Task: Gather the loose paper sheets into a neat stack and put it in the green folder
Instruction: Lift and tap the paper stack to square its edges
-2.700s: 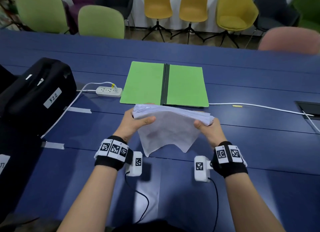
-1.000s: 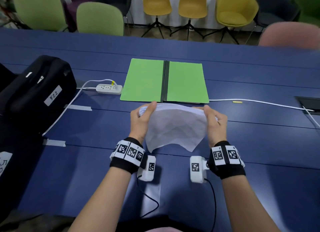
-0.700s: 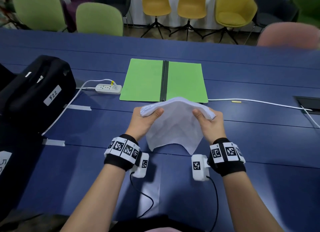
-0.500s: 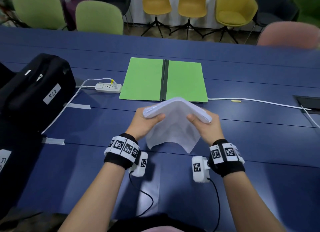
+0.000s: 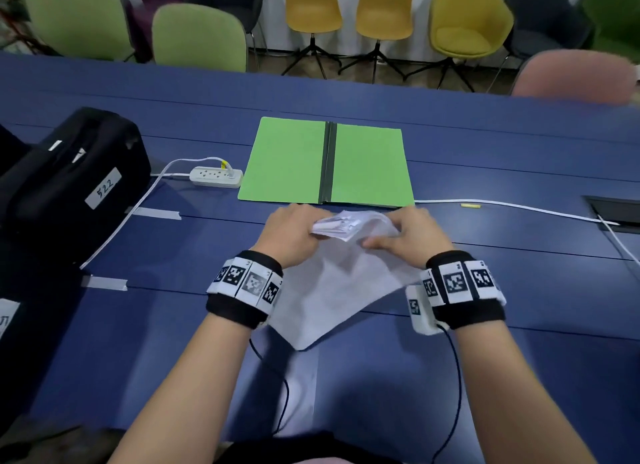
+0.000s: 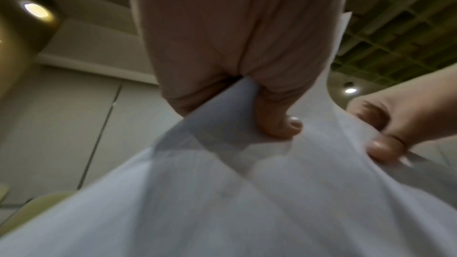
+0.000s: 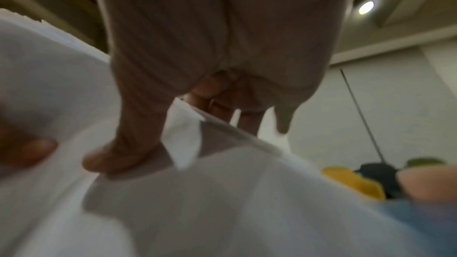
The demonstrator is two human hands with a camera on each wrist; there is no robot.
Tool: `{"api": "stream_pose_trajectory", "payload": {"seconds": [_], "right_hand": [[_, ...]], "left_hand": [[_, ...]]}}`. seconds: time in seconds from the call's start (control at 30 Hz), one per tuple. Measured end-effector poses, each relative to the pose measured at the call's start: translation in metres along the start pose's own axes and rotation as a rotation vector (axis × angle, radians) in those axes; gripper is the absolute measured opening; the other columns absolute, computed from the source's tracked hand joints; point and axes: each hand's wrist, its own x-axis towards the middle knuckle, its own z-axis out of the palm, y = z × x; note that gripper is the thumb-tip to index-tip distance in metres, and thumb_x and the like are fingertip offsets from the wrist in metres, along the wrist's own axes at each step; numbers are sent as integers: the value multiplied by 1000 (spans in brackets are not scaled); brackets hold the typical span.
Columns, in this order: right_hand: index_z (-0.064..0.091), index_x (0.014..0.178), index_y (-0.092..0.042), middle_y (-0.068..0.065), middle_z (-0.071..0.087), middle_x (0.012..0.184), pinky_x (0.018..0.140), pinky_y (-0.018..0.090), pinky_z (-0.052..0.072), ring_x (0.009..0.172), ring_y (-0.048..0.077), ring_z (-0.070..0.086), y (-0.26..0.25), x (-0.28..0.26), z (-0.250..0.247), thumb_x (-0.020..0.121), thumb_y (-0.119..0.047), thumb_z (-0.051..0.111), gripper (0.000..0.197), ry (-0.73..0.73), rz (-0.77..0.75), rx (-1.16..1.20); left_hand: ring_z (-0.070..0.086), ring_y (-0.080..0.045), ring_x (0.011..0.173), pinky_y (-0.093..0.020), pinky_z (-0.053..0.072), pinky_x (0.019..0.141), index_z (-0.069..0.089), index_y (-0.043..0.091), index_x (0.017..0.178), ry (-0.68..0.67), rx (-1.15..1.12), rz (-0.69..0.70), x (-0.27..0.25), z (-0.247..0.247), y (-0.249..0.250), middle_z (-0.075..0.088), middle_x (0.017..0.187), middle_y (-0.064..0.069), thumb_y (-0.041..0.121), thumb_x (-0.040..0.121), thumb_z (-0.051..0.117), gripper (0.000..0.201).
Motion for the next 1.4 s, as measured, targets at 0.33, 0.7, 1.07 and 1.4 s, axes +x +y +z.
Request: {"api": "stream_pose_trajectory", "payload": {"seconds": [0.33, 0.7, 1.07, 1.4], "right_hand": [[63, 67, -17, -12, 66, 55, 53, 18, 49, 51, 2, 60, 62, -3, 29, 89, -18, 62, 22, 73, 39, 659], [66, 81, -18, -18, 70, 65, 61, 11, 51, 59, -9, 61, 76, 0, 77, 84, 2, 64, 20, 303, 154, 888], [68, 77, -17, -6, 68, 76, 66, 18, 50, 61, -4, 62, 88, 5, 72, 71, -13, 81, 15, 373, 222, 751], [65, 66, -25, -15, 54, 51, 56, 22, 40, 48, -1, 42, 98, -3, 59, 80, -18, 74, 18, 358, 129, 615]], "left_hand": [[62, -16, 72, -33, 49, 75, 71, 21, 71, -194, -449, -403, -40, 35, -115, 70, 77, -1, 35, 79, 73, 16], [68, -1, 83, -13, 52, 76, 58, 26, 123, 245, -1157, -350, -27, 51, -88, 74, 89, 13, 17, 71, 81, 58], [65, 2, 65, -11, 50, 63, 68, 10, 94, 274, -957, -471, -19, 76, -96, 69, 82, 4, 5, 79, 73, 17], [62, -4, 69, -15, 48, 67, 67, 2, 97, 173, -947, -438, -21, 72, -103, 67, 83, -1, 6, 78, 74, 21]]}}
